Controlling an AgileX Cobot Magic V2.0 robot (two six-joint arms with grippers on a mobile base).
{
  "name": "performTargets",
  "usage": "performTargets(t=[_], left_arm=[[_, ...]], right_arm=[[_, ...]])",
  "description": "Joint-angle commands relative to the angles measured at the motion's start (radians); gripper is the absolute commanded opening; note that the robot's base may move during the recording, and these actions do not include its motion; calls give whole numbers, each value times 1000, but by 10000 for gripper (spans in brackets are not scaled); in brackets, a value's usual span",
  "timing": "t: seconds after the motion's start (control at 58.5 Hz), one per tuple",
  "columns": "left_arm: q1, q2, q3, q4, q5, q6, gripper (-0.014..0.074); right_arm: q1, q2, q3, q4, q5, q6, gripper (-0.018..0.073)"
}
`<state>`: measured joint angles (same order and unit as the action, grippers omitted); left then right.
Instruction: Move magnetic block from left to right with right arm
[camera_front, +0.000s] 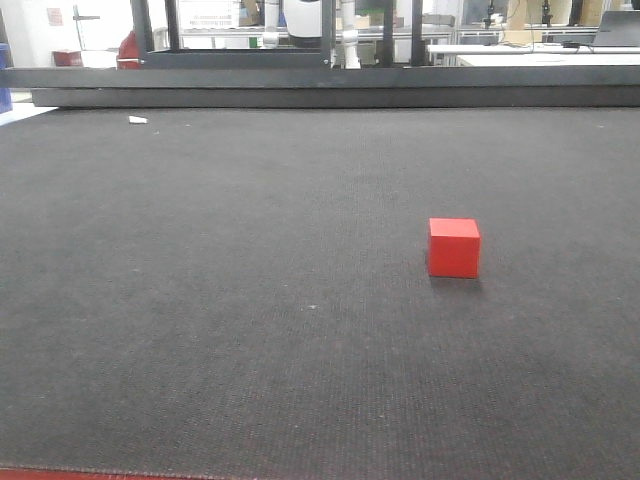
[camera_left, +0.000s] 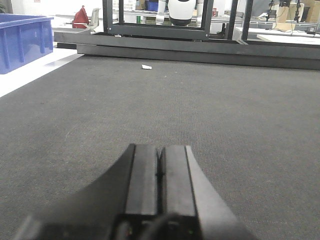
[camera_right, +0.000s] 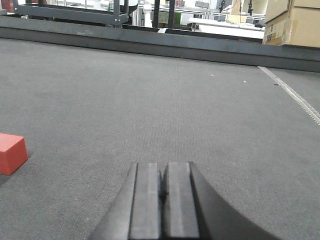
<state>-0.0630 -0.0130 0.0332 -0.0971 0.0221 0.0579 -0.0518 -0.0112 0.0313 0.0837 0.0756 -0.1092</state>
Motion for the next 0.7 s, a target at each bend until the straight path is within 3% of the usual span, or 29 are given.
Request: performTargets(t=[0.0,0.683], left_arm=[[-2,-12,10,-5,-80,-6,-126],[-2,-12,10,-5,-80,-6,-126]], right_arm=[[-4,-21,0,-8,-87,-3,66],[-4,-21,0,-8,-117,-3,66]])
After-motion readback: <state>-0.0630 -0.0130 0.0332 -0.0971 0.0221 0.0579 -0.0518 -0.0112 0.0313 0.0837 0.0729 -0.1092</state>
